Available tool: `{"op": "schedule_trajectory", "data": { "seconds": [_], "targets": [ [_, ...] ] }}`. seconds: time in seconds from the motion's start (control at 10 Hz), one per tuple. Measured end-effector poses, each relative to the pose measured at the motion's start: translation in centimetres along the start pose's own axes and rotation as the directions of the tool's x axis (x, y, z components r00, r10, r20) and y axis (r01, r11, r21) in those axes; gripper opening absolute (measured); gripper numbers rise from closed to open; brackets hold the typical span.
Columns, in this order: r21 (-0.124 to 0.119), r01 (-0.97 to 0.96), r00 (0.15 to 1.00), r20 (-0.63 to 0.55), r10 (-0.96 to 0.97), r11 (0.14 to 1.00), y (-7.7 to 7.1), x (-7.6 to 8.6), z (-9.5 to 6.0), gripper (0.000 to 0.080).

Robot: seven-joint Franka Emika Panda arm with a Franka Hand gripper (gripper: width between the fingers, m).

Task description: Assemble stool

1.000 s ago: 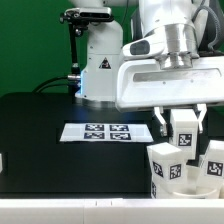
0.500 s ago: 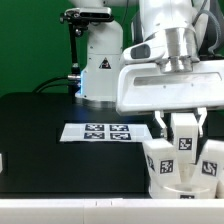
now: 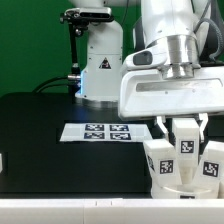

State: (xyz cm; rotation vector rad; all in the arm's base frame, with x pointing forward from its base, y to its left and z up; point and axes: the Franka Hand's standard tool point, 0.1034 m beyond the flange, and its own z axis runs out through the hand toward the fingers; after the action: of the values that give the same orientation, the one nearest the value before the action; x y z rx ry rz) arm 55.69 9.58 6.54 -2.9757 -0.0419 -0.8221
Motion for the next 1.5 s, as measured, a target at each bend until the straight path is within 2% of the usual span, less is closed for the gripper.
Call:
{"op": "schedule_trajectory", "data": {
  "seconds": [0.3, 0.4, 0.5, 0.6, 0.7, 0.9, 1.0, 1.1, 1.2, 1.3, 1.5],
  "targets": [
    [0.003, -0.002, 1.0, 0.026, 0.002, 1.0, 0.0, 0.0, 0.1, 0.0334],
    [0.004, -0.002, 0.999, 0.035, 0.002, 1.0, 0.0, -0.2, 0.2, 0.0426],
    [0.004, -0.002, 0.999, 0.035, 0.002, 1.0, 0.0, -0.2, 0.2, 0.0562],
    [0.004, -0.002, 0.999, 0.037, 0.002, 1.0, 0.0, -0.3, 0.2, 0.0624],
    [0.012, -0.01, 0.996, 0.088, 0.009, 1.0, -0.1, -0.5, 0.2, 0.0642],
    [0.033, -0.07, 0.963, 0.264, 0.058, 0.997, -0.1, 0.9, -1.2, 0.0648],
    [0.033, -0.096, 0.948, 0.307, 0.081, 0.995, 0.1, 1.7, -1.3, 0.0648],
    [0.028, -0.14, 0.906, 0.407, 0.117, 0.99, -0.1, 1.3, -1.1, 0.0649],
    [0.014, -0.187, 0.877, 0.454, 0.16, 0.982, -0.4, 1.8, -0.8, 0.0649],
    [0.009, -0.206, 0.841, 0.513, 0.172, 0.979, -0.7, 1.7, -0.7, 0.0649],
    [0.01, -0.207, 0.842, 0.511, 0.172, 0.978, -0.6, 1.9, -0.5, 0.0649]
  ]
}}
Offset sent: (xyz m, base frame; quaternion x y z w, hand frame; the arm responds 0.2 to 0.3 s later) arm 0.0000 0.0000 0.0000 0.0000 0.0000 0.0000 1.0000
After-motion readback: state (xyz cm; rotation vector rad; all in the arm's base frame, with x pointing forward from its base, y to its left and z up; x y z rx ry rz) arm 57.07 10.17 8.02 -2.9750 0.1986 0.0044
